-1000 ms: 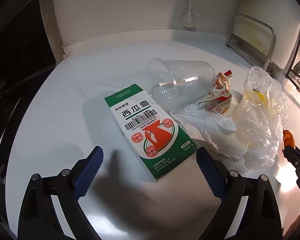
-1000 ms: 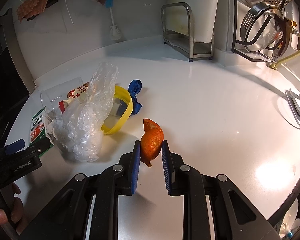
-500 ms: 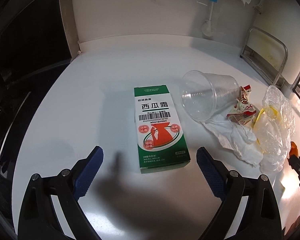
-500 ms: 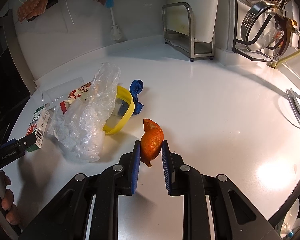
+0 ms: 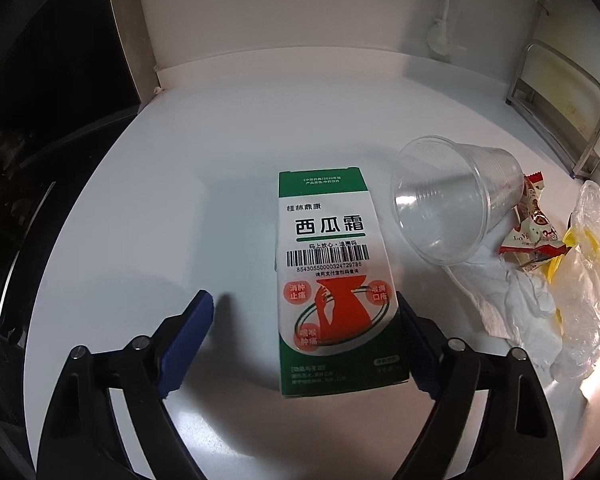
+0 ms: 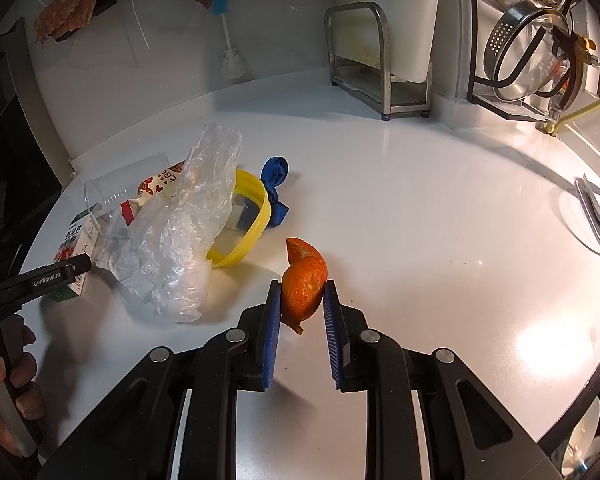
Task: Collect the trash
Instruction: 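Carry the orange peel and green box in both tools over the bin, then open both tools to drop the peel and box into the bin, then move both open tools back over the counter toward the remaining trash, then reach the right tool to the clear plastic bag and close on it, then close the left tool on the clear plastic cup while the right tool holds the bag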
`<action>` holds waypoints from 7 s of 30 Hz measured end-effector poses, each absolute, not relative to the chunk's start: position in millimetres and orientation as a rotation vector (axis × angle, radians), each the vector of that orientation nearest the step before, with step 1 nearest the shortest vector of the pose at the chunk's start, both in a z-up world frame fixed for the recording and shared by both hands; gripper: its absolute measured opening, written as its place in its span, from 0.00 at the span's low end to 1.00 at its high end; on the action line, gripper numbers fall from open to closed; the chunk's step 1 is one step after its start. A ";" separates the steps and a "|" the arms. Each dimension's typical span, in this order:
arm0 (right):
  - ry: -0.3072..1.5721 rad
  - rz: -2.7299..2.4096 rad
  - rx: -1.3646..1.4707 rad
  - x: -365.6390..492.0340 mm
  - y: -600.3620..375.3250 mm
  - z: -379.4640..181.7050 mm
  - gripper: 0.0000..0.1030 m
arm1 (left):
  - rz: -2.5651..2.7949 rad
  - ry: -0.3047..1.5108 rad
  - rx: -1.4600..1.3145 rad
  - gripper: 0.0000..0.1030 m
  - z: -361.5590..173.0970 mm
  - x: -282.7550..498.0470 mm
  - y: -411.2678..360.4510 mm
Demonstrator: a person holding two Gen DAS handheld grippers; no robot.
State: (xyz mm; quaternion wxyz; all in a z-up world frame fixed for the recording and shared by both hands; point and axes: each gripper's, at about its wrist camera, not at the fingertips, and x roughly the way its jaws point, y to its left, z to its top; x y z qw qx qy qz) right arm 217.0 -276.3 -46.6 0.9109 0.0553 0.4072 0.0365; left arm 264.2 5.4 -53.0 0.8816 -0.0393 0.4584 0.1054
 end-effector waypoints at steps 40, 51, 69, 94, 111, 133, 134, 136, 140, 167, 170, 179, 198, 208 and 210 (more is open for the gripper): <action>0.735 -0.050 0.191 37.0 -275.3 -20.9 0.20 | -0.144 0.784 0.105 0.48 -6.0 79.1 -56.8; 0.745 -0.086 0.252 -44.8 -264.0 -37.0 0.20 | -0.261 0.768 0.169 0.48 -13.0 12.5 -75.2; 0.811 -0.074 0.259 -110.7 -244.9 -74.7 0.20 | -0.346 0.849 0.229 0.48 -55.0 -38.9 -77.4; 0.809 -0.075 0.296 -131.3 -241.3 -78.5 0.50 | -0.375 0.865 0.204 0.59 -59.5 -55.0 -65.0; 0.801 -0.077 0.341 -131.3 -249.2 -80.9 0.52 | -0.342 0.847 0.204 0.67 -57.9 -52.0 -62.3; 0.692 -0.036 0.266 -55.9 -241.9 -23.6 0.63 | -0.223 0.721 0.130 0.82 9.2 21.3 -44.9; 0.681 -0.032 0.263 -50.2 -241.8 -19.1 0.64 | -0.213 0.706 0.123 0.83 14.8 26.4 -42.9; 0.657 -0.027 0.255 -39.4 -240.5 -10.2 0.66 | -0.199 0.680 0.111 0.84 24.3 36.3 -39.8; 0.633 -0.012 0.232 -14.3 -235.6 3.9 0.66 | -0.173 0.645 0.093 0.85 37.7 56.7 -35.0; 0.736 0.055 0.120 179.5 -202.0 -20.2 0.68 | -0.074 0.739 0.057 0.88 -4.0 184.0 -11.2; 0.753 0.030 0.097 198.6 -199.7 -24.5 0.68 | -0.072 0.749 0.046 0.88 -7.7 190.5 -8.7; 0.808 0.001 0.089 237.4 -195.9 -40.0 0.68 | -0.077 0.765 0.040 0.88 -15.1 197.7 -7.2; 0.704 0.045 0.143 195.4 -225.8 -15.3 0.29 | -0.097 0.757 0.049 0.89 -11.4 205.5 -21.0; 0.682 0.010 0.184 172.6 -261.3 -10.2 0.29 | -0.118 0.768 0.013 0.90 -4.1 237.7 -24.5; 0.680 0.014 0.189 170.9 -262.5 -10.9 0.29 | -0.113 0.779 -0.008 0.90 -5.9 247.3 -19.4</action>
